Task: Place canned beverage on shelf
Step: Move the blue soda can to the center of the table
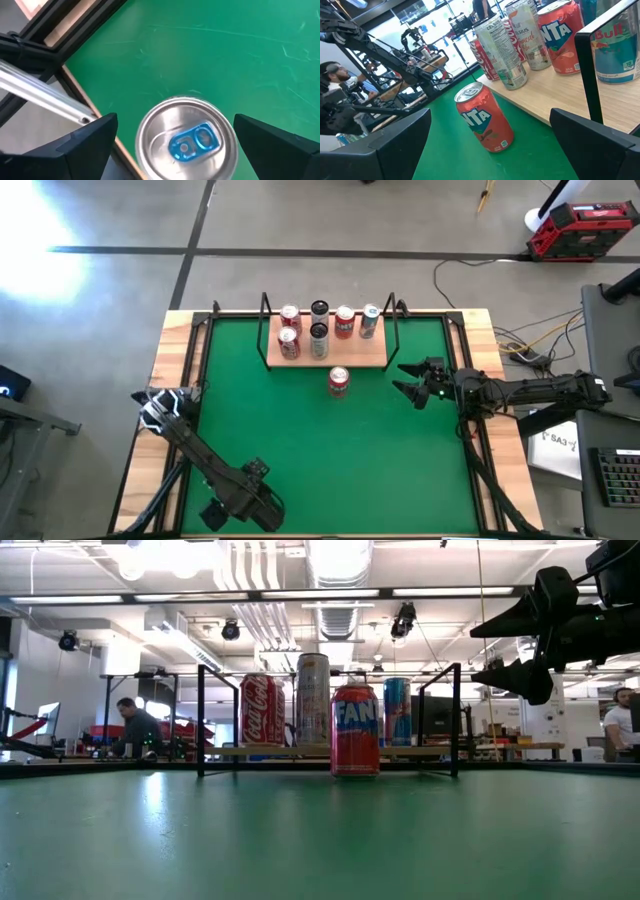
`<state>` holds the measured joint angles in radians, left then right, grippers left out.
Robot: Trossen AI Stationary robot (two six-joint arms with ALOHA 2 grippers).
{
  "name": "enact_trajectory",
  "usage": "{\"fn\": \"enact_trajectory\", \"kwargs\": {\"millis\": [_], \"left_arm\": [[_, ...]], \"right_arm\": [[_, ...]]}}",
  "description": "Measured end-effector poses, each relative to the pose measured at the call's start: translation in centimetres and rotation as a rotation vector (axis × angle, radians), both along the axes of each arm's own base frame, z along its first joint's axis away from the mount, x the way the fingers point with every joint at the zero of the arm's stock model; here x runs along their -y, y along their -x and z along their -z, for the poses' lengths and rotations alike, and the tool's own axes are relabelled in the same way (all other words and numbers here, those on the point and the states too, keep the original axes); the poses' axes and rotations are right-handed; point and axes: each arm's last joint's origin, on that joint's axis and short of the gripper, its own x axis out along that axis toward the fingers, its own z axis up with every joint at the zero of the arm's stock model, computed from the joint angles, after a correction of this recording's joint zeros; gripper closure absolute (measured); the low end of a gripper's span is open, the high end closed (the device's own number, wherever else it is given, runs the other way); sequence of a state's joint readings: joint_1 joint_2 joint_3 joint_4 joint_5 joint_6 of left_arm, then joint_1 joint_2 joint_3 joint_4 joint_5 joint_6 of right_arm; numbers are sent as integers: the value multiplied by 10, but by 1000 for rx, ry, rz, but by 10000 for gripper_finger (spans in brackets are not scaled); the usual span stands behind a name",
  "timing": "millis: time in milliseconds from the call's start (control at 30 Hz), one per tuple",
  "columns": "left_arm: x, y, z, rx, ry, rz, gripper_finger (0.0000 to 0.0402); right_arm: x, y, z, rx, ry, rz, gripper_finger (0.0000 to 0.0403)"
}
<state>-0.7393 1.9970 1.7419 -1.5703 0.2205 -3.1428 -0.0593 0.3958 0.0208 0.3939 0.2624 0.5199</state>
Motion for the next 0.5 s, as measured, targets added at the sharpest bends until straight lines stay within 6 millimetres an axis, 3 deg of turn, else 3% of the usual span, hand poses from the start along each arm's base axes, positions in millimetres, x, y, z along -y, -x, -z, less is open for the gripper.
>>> {"fn": "enact_trajectory", "kwargs": {"millis": [200, 433, 500], "left_arm": [[1, -4, 9, 31, -74, 20, 50], [2, -7, 17, 27, -105, 31, 169], [2, -7, 17, 34, -111, 45, 185]], "right_arm": [[0, 0, 0, -1, 0, 1, 3], [0, 0, 0, 0, 0, 1, 3], [0, 0, 0, -1, 0, 0, 3]]}}
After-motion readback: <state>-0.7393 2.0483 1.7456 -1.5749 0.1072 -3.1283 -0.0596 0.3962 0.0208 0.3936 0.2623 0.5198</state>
